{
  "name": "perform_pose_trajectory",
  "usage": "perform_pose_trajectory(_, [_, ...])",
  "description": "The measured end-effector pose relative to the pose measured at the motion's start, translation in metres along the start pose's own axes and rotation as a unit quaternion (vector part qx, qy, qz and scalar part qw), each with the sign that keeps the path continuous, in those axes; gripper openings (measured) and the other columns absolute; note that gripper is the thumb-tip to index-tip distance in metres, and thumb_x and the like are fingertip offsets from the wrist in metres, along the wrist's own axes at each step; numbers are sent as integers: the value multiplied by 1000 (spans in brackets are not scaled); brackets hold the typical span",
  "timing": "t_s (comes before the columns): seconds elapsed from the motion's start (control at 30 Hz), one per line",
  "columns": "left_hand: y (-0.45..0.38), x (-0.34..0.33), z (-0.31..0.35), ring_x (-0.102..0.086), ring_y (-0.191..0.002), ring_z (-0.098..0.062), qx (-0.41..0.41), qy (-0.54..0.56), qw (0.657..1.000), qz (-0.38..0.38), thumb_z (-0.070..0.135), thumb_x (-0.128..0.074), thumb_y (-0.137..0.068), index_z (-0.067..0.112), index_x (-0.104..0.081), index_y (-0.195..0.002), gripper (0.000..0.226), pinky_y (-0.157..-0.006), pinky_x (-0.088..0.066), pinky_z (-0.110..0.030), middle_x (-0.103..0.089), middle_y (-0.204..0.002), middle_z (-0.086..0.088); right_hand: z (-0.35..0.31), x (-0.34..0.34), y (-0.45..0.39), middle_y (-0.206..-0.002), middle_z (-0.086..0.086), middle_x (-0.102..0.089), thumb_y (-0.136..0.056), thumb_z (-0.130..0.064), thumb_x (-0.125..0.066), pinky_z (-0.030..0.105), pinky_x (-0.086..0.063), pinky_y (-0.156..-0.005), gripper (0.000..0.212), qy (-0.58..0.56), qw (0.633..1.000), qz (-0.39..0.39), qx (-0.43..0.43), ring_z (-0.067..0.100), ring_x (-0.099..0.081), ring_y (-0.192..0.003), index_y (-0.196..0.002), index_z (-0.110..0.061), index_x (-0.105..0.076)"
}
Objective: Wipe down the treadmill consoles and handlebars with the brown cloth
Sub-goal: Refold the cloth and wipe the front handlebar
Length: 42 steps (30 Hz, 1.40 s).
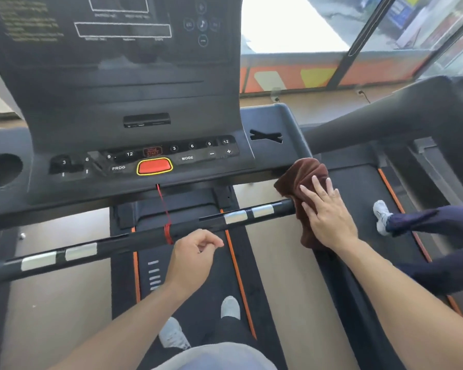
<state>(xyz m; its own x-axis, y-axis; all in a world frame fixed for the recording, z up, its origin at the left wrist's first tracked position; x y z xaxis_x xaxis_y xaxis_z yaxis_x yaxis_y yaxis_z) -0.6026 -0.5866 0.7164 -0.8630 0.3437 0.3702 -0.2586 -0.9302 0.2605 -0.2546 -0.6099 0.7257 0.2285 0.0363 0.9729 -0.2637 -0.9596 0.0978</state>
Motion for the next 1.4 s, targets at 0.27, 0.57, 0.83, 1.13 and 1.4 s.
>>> perform_pose_trajectory(0.27, [1,-6,-2,-67,-76,-12,38,13,998,49,-7,-52,-88,29,-72,-73,44,-70,-51,-21,-75,-84,13,-31,11,-1,-152,-15,-52,-111,-36,-42,43,-24,-126,32,-422,906,16,-39,15,-36,-150,-137,-45,-59])
perform_pose_trajectory(0.57, [9,-7,24,-63,-101,-2,-20,-14,985,171,-1,-57,-95,33,-67,-103,36,-86,-47,-12,-69,-107,18,-55,-25,-16,-133,-17,-64,-110,-39,-40,25,-13,-122,30,-294,955,-43,-6,1,-45,-127,-121,-45,-66])
perform_pose_trajectory(0.83, [17,44,-22,-14,-157,-17,55,-304,930,201,12,-56,-97,21,-41,-154,59,-129,-10,-43,-34,-164,6,-201,-57,8,-138,-20,-62,-107,-46,-35,31,-22,-117,38,-224,955,-70,179,2,-48,-131,-136,-41,-59])
perform_pose_trajectory(1.13, [23,36,-34,-6,-158,-27,67,-369,910,176,9,-59,-90,29,-29,-160,79,-127,-4,-50,-21,-169,3,-238,-82,6,-105,4,-72,-96,-79,-23,44,-46,-80,77,39,953,-6,299,31,-66,-93,-141,-26,-57])
perform_pose_trajectory(1.4, [26,23,-49,0,-157,-37,31,-395,901,177,3,-65,-82,26,-19,-162,96,-123,-20,-61,-12,-171,-5,-71,-34,-38,-93,-2,-76,-104,-56,-17,39,-46,-91,67,144,983,16,114,23,-69,-88,-89,-25,-74])
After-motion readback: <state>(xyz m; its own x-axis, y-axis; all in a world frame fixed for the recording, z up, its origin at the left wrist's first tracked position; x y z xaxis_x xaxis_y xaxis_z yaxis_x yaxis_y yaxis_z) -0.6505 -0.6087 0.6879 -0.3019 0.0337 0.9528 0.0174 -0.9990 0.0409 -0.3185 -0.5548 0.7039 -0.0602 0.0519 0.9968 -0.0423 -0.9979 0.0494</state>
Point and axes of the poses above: each hand's wrist, its own y-axis away from the middle knuckle, its own x-axis out of the back of the hand, z = x × y, the point moved 8 cm from there along -y, towards the middle knuckle
